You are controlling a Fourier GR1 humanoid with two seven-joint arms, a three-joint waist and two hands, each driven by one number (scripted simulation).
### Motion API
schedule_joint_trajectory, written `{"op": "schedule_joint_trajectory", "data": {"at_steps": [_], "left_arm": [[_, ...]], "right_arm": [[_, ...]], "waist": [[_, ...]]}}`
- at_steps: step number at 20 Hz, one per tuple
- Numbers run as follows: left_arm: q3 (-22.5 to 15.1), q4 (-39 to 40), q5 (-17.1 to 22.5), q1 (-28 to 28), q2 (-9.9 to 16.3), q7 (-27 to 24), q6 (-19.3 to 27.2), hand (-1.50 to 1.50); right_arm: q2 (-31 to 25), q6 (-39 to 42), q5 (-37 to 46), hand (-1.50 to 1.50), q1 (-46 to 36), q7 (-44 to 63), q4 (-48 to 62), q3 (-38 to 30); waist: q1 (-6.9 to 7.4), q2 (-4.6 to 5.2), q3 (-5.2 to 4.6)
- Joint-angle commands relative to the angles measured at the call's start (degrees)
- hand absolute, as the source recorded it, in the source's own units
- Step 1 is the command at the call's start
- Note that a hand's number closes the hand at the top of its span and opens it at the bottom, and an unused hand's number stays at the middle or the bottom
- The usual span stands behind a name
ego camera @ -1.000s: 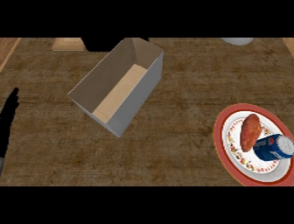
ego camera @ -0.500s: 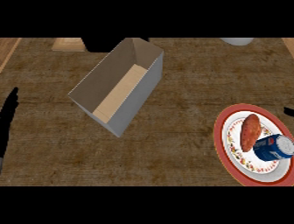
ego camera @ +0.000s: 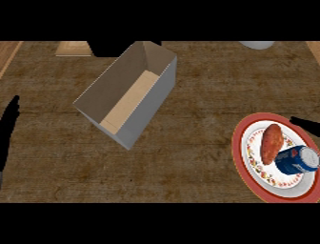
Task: Pick the can from the plate and place it in the cardboard box
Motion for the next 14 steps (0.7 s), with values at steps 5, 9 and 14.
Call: {"op": "schedule_joint_trajectory", "data": {"at_steps": [5,9,14], "left_arm": [[3.8,2.6,-4.9,-1.5,-3.0,-0.6,-1.8,0.00],[5.3,1.9,-5.9,-0.2,-4.2,-2.4,-3.7,0.00],[7.0,-2.1,-6.2,1.2,-5.1,1.4,-5.3,0.00]], "right_arm": [[1.2,4.3,1.2,-1.50,3.6,-1.1,-6.3,-3.8],[3.0,5.0,3.4,-1.50,2.4,-3.9,-4.9,-3.8],[4.8,8.7,2.7,-1.50,3.1,-2.1,-10.3,-5.5]], "waist": [[-0.45,-0.04,-0.03],[-0.22,-0.01,-0.02],[-0.13,-0.03,-0.01]]}}
